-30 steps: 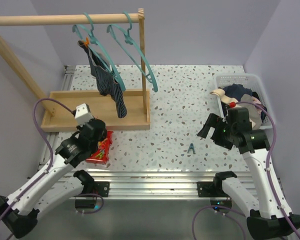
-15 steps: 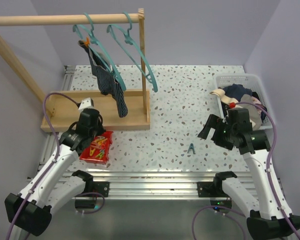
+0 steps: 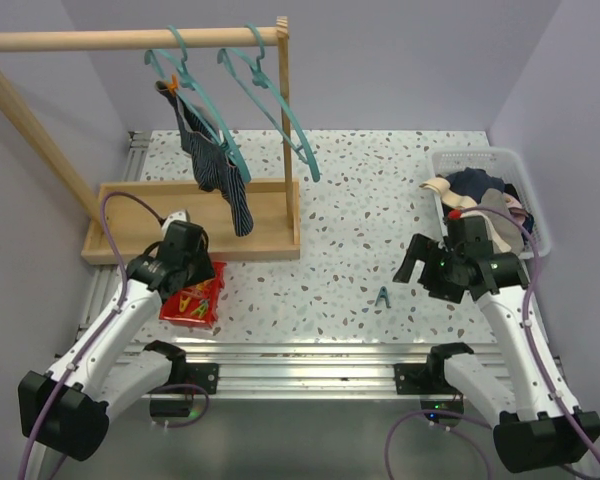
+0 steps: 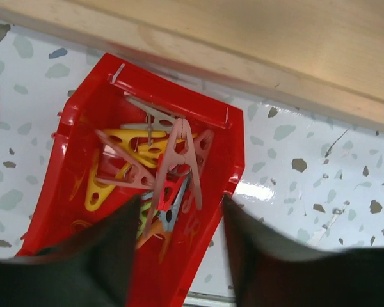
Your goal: Remove the underwear clipped to the hanger
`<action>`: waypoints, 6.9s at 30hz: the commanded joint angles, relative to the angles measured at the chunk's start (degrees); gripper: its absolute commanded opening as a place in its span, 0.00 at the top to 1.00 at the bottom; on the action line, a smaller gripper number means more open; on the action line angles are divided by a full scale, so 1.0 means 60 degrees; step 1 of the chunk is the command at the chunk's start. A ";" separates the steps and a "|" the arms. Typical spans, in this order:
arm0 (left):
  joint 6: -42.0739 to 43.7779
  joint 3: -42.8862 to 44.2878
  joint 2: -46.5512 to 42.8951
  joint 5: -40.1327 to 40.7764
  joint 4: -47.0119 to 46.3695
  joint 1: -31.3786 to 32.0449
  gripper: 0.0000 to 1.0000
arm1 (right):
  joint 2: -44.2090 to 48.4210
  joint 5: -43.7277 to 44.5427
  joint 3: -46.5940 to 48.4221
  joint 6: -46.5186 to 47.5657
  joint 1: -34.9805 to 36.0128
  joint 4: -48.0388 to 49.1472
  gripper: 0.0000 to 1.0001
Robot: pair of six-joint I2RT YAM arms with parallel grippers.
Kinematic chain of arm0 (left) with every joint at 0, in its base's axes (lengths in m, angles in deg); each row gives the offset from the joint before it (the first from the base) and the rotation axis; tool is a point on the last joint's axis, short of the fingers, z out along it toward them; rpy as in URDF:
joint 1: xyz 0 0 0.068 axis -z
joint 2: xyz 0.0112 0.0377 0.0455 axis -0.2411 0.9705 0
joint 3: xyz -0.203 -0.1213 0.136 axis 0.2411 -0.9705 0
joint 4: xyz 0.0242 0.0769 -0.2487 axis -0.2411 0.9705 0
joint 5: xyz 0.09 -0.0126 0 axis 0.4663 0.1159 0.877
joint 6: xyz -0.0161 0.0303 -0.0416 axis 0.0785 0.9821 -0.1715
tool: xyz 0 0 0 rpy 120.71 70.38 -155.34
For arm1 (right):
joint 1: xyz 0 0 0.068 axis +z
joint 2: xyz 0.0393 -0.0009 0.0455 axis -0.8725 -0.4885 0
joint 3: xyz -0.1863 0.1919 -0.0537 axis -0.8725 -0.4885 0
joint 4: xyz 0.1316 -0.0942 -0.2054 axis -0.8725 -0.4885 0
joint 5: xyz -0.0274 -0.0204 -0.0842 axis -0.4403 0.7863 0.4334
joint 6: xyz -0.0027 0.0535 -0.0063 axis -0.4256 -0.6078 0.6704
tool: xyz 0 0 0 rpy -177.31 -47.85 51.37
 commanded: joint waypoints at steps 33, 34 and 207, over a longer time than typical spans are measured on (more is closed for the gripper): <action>-0.0277 0.2233 -0.2257 -0.0838 0.2318 -0.0084 0.00 | -0.6216 0.1863 -0.0460 -0.1214 0.2243 0.3568 0.28; -0.0263 0.2247 -0.2286 -0.0823 0.2347 -0.0084 0.00 | -0.6289 0.1921 -0.0489 -0.1273 0.2228 0.3568 0.30; -0.2401 0.3143 -0.4455 -0.0764 0.0695 0.1894 0.00 | 0.2716 0.6648 0.0699 0.0181 1.0080 0.2472 1.00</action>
